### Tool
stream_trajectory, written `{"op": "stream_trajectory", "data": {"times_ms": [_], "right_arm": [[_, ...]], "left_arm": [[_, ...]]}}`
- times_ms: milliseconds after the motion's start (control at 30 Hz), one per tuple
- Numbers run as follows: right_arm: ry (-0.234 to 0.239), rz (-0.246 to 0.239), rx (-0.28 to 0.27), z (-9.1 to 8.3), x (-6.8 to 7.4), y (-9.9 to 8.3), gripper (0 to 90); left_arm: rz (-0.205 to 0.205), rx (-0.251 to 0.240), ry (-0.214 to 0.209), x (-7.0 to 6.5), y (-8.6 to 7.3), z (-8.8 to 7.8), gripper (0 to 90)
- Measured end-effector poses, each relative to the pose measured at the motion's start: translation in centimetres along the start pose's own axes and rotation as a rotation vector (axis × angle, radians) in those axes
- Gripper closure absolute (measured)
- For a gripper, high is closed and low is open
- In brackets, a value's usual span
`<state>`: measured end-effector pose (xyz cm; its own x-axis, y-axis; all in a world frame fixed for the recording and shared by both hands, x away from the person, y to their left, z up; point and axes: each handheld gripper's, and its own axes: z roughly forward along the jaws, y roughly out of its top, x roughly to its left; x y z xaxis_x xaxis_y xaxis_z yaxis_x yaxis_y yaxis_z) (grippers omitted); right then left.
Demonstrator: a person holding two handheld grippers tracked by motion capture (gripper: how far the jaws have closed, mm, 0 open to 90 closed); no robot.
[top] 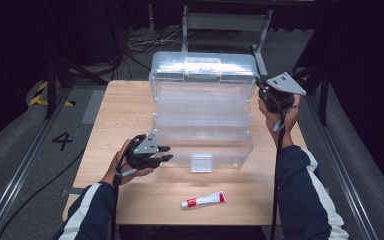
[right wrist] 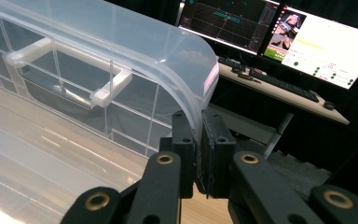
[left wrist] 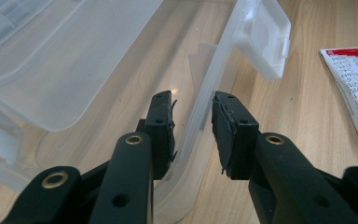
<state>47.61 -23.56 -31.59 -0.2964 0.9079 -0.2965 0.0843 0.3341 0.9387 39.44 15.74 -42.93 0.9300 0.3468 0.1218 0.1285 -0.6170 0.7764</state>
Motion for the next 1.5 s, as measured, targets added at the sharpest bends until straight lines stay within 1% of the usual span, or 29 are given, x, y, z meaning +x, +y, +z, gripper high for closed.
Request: {"op": "stream_trajectory", "data": {"times_ms": [67,100,233,267,300,433,500,633,767,867,1000,1133,1200,1300,1400,1467,1500], "right_arm": [[-0.006,0.003,0.002,0.1,0.1,0.1,85.3],[-0.009,0.009,0.002,0.2,0.1,0.1,85.3],[-0.008,0.023,0.006,0.7,0.1,0.3,85.3],[-0.008,0.024,0.009,0.8,0.0,0.3,85.3],[-0.005,0.037,0.011,1.0,-0.1,0.4,85.3],[0.000,0.047,0.022,1.4,-0.3,0.6,85.4],[0.001,0.045,0.024,1.5,-0.4,0.7,85.4],[0.014,0.056,0.037,2.0,-0.7,0.9,85.4],[0.017,0.066,0.049,2.5,-0.9,1.1,85.4],[0.013,0.062,0.056,2.9,-1.0,1.2,85.3],[0.017,0.076,0.061,3.3,-1.1,1.3,85.3],[0.017,0.075,0.063,3.5,-1.2,1.3,85.3],[0.013,0.074,0.068,3.7,-1.2,1.4,85.2],[0.014,0.072,0.081,4.0,-1.3,1.6,85.0],[0.016,0.068,0.089,4.4,-1.5,1.7,84.9],[0.018,0.074,0.093,4.6,-1.5,1.7,84.9],[0.017,0.067,0.093,4.7,-1.6,1.7,84.8]], "left_arm": [[0.000,-0.006,0.001,0.1,-0.1,-0.1,68.6],[0.004,-0.007,0.007,0.2,-0.2,-0.1,68.3],[-0.001,-0.022,0.027,0.3,-0.5,-0.2,66.1],[-0.004,-0.026,0.023,0.3,-0.5,-0.2,66.0],[-0.005,-0.026,0.023,0.3,-0.5,-0.2,65.9],[0.000,-0.027,0.023,0.3,-0.6,-0.2,66.0],[-0.001,-0.029,0.023,0.3,-0.6,-0.2,65.9],[-0.008,-0.030,0.025,0.3,-0.6,-0.2,65.6],[-0.011,-0.032,0.026,0.3,-0.6,-0.2,65.5],[-0.010,-0.030,0.026,0.3,-0.6,-0.2,65.5],[-0.012,-0.030,0.028,0.3,-0.6,-0.2,65.4],[-0.012,-0.028,0.029,0.2,-0.6,-0.2,65.3],[-0.004,-0.025,0.028,0.3,-0.6,-0.2,65.3],[-0.012,-0.029,0.022,0.3,-0.6,-0.2,65.6],[-0.009,-0.024,0.022,0.3,-0.5,-0.2,65.6],[-0.010,-0.024,0.021,0.4,-0.5,-0.2,65.7],[-0.009,-0.023,0.021,0.4,-0.5,-0.2,65.7]]}}
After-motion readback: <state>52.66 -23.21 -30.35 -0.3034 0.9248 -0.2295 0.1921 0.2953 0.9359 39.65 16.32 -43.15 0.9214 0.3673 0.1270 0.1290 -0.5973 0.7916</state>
